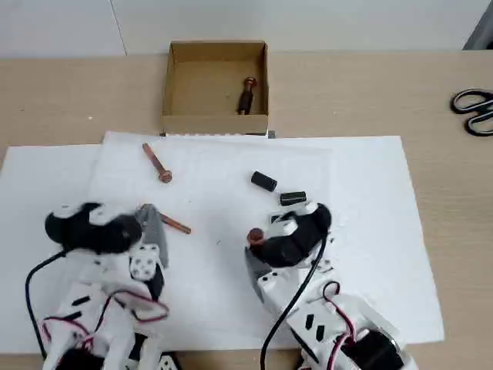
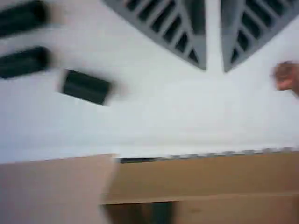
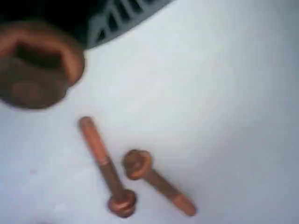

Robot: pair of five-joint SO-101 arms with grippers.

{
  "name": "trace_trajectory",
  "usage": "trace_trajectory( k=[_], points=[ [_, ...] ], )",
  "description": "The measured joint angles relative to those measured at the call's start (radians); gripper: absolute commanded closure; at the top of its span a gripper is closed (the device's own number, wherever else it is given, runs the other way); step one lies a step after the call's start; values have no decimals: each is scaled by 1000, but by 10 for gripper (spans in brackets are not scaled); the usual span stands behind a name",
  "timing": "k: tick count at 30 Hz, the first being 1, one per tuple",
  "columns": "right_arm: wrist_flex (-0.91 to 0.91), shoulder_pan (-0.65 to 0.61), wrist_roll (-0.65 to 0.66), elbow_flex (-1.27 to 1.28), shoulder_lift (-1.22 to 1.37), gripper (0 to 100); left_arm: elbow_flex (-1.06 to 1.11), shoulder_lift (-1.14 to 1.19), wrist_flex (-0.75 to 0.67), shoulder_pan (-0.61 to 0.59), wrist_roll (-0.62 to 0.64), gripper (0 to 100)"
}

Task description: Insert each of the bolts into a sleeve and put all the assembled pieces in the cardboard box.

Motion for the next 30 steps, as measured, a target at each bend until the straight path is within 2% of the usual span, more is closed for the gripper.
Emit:
trace_trajectory(
  k=[5,9,15,21,30],
  points=[
    [0,83,0,0,0,995,186,0,-118,-109,-8,994],
    [-37,146,5,0,0,995,293,0,-175,-121,-8,994],
    [-176,259,83,-2,98,995,410,0,-193,-120,-8,994],
    [-374,282,89,-95,354,995,457,0,-196,-120,-8,994],
    [-603,282,89,-368,875,995,497,0,-224,-121,-8,994]
  ],
)
